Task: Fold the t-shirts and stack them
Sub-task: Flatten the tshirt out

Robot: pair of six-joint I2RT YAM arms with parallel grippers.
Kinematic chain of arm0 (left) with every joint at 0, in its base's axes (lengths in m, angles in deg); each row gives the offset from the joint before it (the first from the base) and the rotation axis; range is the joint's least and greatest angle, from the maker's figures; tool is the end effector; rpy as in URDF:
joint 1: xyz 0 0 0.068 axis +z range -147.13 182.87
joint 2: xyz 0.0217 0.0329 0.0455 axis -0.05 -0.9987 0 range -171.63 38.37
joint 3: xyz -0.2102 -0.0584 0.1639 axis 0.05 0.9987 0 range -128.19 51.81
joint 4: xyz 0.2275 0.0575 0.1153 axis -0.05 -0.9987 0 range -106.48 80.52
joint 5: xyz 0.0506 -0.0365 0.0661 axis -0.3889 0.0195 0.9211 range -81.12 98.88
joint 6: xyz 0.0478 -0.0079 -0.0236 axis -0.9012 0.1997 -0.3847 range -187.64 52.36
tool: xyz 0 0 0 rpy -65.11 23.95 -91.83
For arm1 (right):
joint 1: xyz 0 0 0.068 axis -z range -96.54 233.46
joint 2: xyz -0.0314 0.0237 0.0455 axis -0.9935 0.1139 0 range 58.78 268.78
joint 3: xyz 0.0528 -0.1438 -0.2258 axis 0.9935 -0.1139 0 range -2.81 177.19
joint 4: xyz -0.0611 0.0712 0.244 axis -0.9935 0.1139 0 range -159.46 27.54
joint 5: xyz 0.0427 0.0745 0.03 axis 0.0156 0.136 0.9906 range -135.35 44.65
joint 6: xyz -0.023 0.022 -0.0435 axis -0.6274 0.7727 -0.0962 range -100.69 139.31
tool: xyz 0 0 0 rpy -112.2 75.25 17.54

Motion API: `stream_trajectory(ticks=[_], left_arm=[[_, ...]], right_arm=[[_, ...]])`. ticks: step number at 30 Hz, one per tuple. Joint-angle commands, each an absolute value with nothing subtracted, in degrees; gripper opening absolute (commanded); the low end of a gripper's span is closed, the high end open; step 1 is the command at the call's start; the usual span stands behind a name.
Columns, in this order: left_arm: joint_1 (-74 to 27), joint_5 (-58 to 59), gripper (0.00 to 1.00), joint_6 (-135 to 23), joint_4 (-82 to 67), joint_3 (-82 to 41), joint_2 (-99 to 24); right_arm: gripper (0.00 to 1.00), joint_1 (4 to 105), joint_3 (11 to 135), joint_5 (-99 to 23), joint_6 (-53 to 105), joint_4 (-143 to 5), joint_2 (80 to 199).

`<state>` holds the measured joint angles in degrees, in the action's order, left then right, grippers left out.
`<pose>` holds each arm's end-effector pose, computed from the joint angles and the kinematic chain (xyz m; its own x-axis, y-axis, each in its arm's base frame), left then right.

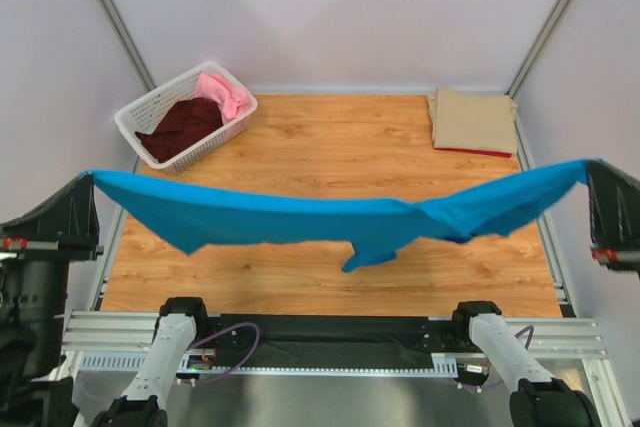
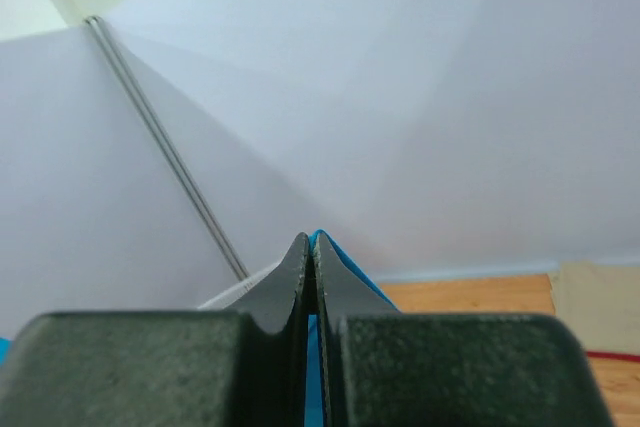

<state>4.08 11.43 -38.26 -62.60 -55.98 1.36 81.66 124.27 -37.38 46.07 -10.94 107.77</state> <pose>-0.0625 0.0002 0.5568 0.2953 -0.4841 -0.8237 0.0934 0.8726 -0.4793 -0.0586 0.0031 0.6015 0.2262 0.4532 -0.8622 -0.2951 0.8755 0.3827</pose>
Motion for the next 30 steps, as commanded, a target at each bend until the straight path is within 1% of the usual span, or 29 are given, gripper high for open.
stream_trajectory(ticks=[1, 4, 7, 10, 14, 15, 16, 17, 18, 19, 20, 22, 23, 25, 26, 27, 30], left_arm=[[4.3, 7.6, 0.00, -37.7, -72.0, -60.3, -1.1], [4.4, 7.8, 0.00, -38.5, -74.1, -62.4, -2.1], [4.4, 8.8, 0.00, -39.8, -74.3, -60.6, -3.5], [4.3, 8.8, 0.00, -41.0, -72.5, -56.4, -6.1], [4.3, 10.6, 0.00, -41.8, -68.5, -50.1, -11.5], [4.3, 10.6, 0.00, -41.8, -67.2, -46.3, -12.3], [4.3, 10.9, 0.00, -41.8, -64.6, -44.2, -13.9], [4.3, 10.8, 0.00, -41.4, -62.6, -38.9, -14.4], [4.4, 10.8, 0.00, -41.2, -60.1, -36.0, -14.9], [4.4, 10.7, 0.00, -41.1, -55.3, -33.2, -15.8], [4.4, 11.1, 0.00, -41.1, -52.7, -28.2, -16.4], [4.4, 11.8, 0.00, -41.3, -46.1, -24.0, -19.6], [4.3, 12.2, 0.00, -41.4, -44.0, -20.7, -21.2], [4.3, 11.8, 0.00, -42.2, -37.4, -18.1, -26.4], [4.4, 11.2, 0.00, -42.6, -35.9, -16.8, -28.3], [4.4, 10.7, 0.00, -42.8, -33.6, -16.6, -32.0], [4.4, 9.3, 0.00, -43.4, -30.0, -16.1, -36.9]], right_arm=[[0.00, 81.5, 128.1, -38.7, 49.4, -5.9, 107.5], [0.00, 80.1, 131.4, -39.6, 50.2, -7.0, 108.0], [0.00, 77.3, 129.5, -42.3, 50.2, -9.3, 110.0], [0.00, 75.5, 124.3, -43.1, 47.6, -13.5, 112.7], [0.00, 75.5, 112.4, -40.5, 43.7, -21.5, 118.6], [0.00, 75.5, 110.1, -39.2, 42.9, -24.8, 119.9], [0.00, 75.5, 105.1, -36.8, 42.8, -26.5, 122.6], [0.00, 75.5, 102.6, -36.2, 42.7, -30.6, 123.5], [0.00, 75.5, 100.2, -36.2, 42.0, -32.9, 124.6], [0.00, 75.5, 95.1, -36.9, 41.7, -35.2, 125.5], [0.00, 76.0, 93.0, -37.1, 41.4, -39.7, 127.8], [0.00, 76.3, 89.1, -36.6, 39.8, -44.3, 130.1], [0.00, 76.6, 84.9, -36.4, 39.3, -50.0, 132.3], [0.00, 76.7, 80.4, -35.6, 38.6, -56.5, 134.4], [0.00, 77.1, 76.4, -35.2, 38.6, -62.0, 135.6], [0.00, 77.2, 75.1, -34.8, 38.6, -64.3, 138.5], [0.00, 77.7, 72.6, -33.0, 38.6, -68.8, 144.7]])
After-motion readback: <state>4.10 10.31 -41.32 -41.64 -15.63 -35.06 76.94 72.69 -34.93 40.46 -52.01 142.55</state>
